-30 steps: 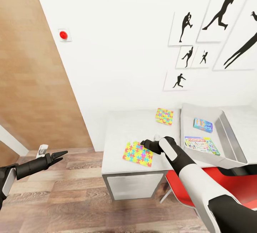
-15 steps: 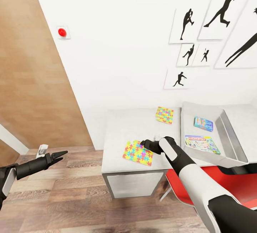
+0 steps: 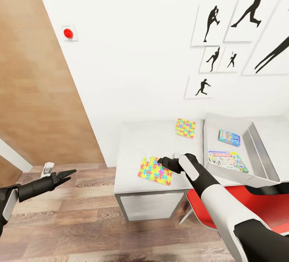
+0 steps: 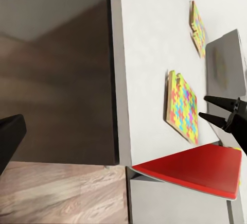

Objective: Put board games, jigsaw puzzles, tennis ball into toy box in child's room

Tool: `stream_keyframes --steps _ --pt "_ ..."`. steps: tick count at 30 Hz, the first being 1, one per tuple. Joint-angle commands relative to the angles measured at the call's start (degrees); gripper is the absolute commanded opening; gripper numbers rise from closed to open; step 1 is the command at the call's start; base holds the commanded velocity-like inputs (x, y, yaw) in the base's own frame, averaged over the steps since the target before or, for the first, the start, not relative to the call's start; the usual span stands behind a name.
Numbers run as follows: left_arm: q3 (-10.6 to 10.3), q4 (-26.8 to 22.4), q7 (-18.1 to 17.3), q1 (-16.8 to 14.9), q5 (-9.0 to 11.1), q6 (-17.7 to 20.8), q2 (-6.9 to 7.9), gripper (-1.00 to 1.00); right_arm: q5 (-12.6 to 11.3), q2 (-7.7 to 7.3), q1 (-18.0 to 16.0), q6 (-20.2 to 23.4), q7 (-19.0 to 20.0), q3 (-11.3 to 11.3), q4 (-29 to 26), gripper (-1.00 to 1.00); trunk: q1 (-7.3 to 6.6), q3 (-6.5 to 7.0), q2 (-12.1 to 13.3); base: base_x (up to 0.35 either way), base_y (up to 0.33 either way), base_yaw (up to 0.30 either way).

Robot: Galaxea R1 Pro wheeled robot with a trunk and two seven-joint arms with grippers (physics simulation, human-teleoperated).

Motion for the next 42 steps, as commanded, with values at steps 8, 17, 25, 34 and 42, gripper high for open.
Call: stream_keyframes --steps 8,17,25,34,42 --pt "0.0 0.0 -0.1 0.0 0.1 0.3 -0.02 1.00 -0.6 -0.03 0.0 0.1 -0.5 0.2 -0.1 1.00 0.03 -0.84 -0.1 0.000 0.000 0.000" --pt "0.0 0.0 -0.1 0.0 0.1 0.3 -0.02 1.00 -0.6 -0.03 0.0 0.0 -0.5 0.2 -0.1 1.00 0.03 -1.45 -0.1 0.000 0.000 0.000" --pt "0.0 0.0 -0.2 0.0 0.1 0.3 -0.02 1.00 -0.6 -0.03 0.0 0.0 -0.5 0.3 -0.1 1.00 0.03 -1.51 -0.1 0.000 0.000 0.000" --pt "0.0 0.0 -0.2 0.0 0.1 0.3 -0.02 1.00 -0.6 0.02 0.0 -0.1 -0.5 0.3 -0.1 1.00 0.03 -1.51 -0.1 0.000 0.082 0.000" --pt "0.0 0.0 -0.2 0.0 0.1 0.3 0.04 1.00 -0.5 0.19 0.0 -0.3 -0.5 0.3 -0.1 1.00 0.03 -1.51 -0.1 0.000 0.092 0.000"
